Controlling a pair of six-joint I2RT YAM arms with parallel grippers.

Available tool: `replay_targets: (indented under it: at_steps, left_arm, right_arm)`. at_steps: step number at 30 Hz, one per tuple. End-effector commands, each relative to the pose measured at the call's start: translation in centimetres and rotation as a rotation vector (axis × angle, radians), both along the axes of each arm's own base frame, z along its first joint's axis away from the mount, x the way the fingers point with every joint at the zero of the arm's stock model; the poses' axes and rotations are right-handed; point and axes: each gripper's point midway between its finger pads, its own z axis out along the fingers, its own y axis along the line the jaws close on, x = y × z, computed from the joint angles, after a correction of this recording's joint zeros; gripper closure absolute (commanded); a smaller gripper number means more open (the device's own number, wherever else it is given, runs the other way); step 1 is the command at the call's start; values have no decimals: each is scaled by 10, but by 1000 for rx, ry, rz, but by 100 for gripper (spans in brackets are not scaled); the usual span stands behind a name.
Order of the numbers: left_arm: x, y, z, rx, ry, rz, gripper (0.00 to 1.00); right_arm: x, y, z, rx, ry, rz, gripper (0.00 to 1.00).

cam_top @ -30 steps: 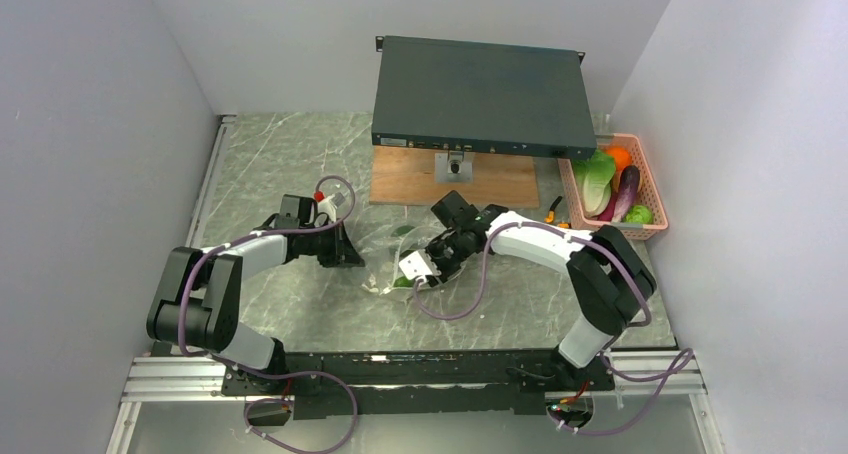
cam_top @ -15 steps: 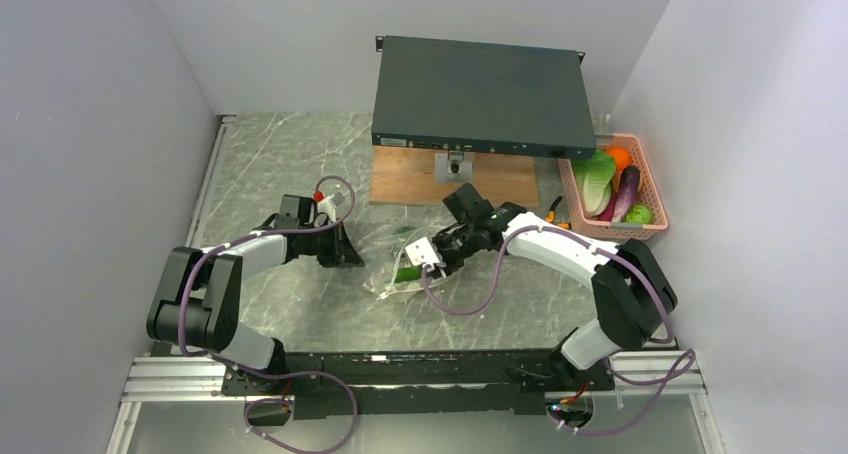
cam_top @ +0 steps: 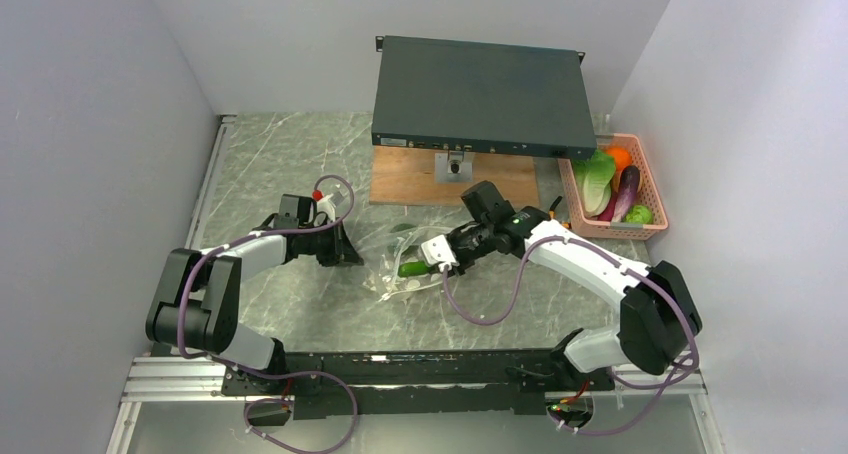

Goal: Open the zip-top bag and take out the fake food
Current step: Pick up the fake vegetable from the zipper food storage bag.

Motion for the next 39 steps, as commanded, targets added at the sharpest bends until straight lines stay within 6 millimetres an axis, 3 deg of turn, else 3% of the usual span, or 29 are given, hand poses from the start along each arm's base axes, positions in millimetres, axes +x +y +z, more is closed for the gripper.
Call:
replay_targets:
  at_steps: [1, 9, 19, 25, 39]
  left_arm:
    - [4, 0, 8, -12, -33, 10, 100]
    - [5, 2, 9, -16, -36, 22, 100]
    - [6, 3, 9, -14, -38, 25, 100]
    - [5, 3, 8, -12, -35, 29, 100]
    - [5, 2, 9, -18, -36, 25, 100]
  right_arm:
    - [-6, -1, 13, 51, -11, 29, 100]
    - [-5, -11, 18, 59, -34, 3, 100]
    - [-15, -9, 41, 131, -35, 19, 100]
    - [-16, -14, 41, 125, -42, 0, 100]
    - [-13, 6, 88, 284, 148, -126, 100]
